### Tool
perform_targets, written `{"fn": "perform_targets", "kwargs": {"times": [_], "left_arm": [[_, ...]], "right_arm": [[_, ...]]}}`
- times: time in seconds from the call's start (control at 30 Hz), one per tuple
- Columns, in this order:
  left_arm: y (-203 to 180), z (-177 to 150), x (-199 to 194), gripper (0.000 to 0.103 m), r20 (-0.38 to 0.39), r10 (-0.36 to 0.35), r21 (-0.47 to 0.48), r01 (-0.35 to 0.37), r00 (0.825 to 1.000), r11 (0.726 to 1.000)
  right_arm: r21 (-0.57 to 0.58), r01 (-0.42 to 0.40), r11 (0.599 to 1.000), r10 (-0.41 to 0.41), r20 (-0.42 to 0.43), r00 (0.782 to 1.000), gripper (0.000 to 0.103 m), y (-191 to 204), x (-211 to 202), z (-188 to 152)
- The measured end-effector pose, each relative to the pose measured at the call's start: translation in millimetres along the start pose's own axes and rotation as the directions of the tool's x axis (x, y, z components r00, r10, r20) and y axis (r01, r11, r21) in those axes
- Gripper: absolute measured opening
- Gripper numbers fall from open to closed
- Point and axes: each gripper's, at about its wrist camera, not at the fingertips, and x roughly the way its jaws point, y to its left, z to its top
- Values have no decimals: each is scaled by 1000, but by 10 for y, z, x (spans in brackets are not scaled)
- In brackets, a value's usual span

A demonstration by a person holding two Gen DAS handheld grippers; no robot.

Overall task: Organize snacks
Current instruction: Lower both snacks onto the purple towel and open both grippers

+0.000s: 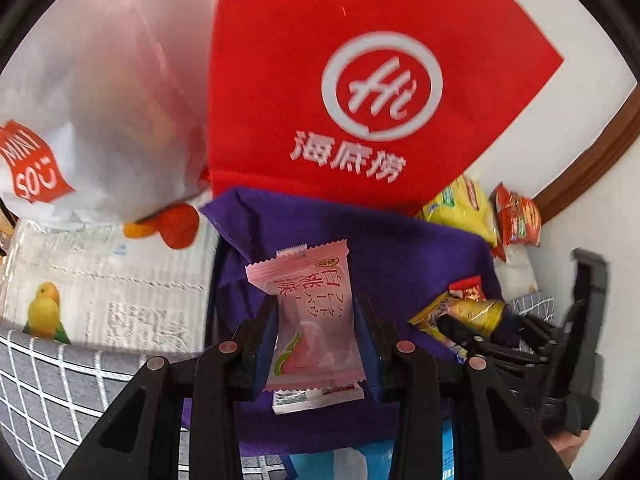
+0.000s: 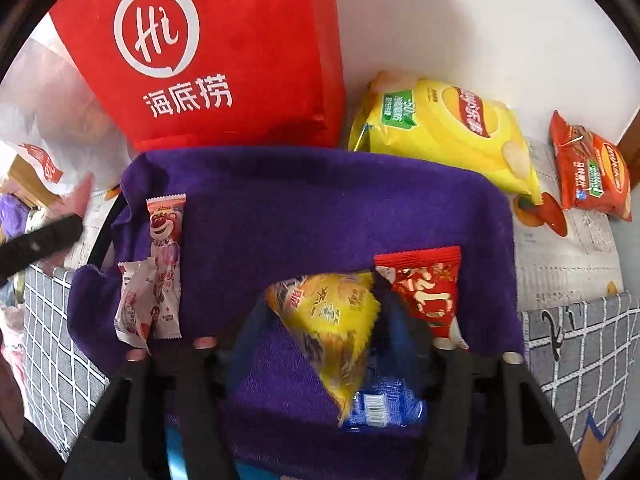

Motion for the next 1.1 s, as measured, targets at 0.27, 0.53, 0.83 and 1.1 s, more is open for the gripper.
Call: {"fn": "perform_targets", "kwargs": {"times": [0.27,0.53,0.83,1.1], "left_arm": [[-169,-103,258,35,-65,-72,17,74,995,997],[-320,-185,459,36,-119,-121,19,124,986,992],[-339,-141,281,59,-70,-124,38,126,990,991],[-295,-46,-129,60,9,-115,57,115,993,992]], "right_arm": [[3,-13,1000,13,118,993,74,-133,-511,38],[15,38,999,-41,220,975,74,-222,-851,25],[6,84,996,-82,281,956,74,-168,-937,-11],[-19,143,990,-131,295,946,72,-82,-1094,-36]]}}
